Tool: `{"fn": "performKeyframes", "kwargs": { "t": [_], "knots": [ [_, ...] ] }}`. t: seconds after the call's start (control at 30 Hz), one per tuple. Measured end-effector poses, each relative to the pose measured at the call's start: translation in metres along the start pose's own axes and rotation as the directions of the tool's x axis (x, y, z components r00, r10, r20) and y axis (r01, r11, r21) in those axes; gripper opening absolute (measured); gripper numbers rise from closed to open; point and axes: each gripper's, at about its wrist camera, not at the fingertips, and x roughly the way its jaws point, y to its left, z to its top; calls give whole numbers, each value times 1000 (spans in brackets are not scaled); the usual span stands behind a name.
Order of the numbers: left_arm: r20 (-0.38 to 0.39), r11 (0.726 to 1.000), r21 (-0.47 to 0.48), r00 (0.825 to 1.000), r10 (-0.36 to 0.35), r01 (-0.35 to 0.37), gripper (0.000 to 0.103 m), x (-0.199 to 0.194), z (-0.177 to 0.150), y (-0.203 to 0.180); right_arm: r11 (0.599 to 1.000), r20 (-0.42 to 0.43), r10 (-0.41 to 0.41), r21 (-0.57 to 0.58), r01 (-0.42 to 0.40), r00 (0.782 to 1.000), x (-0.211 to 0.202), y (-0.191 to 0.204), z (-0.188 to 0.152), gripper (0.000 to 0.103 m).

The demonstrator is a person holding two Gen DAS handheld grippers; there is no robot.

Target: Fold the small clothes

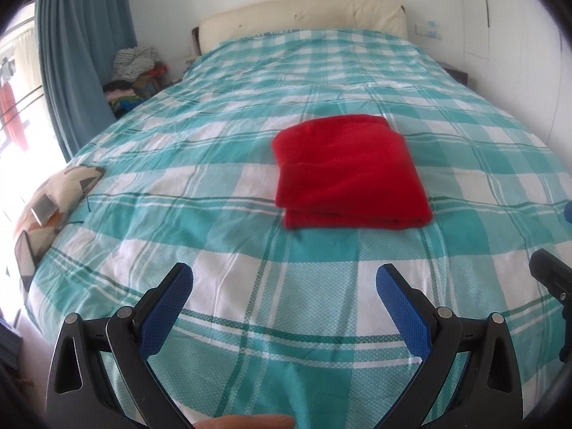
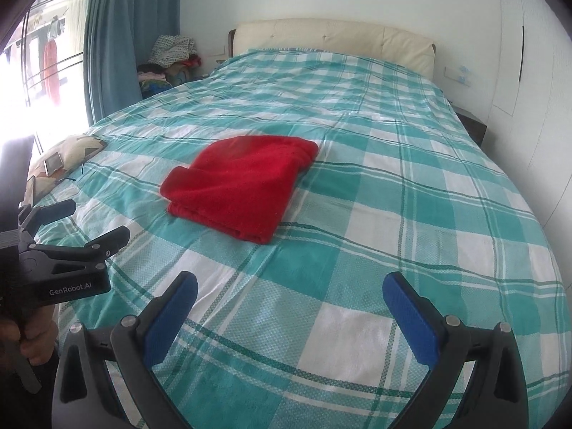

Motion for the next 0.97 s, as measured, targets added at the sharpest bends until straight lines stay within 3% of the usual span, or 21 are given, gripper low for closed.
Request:
{"fn": "performKeyframes", "kwargs": {
  "t": [0.37,0.97],
  "knots": [
    [3,998,-44,999,-46,46,103,-5,-1,7,999,6,-29,-22,29,1000,2,3,-2,102],
    [13,998,-70,1000,-3,4,103,-3,-1,13,1000,14,-23,-20,24,1000,2,6,-2,102]
  ]
}}
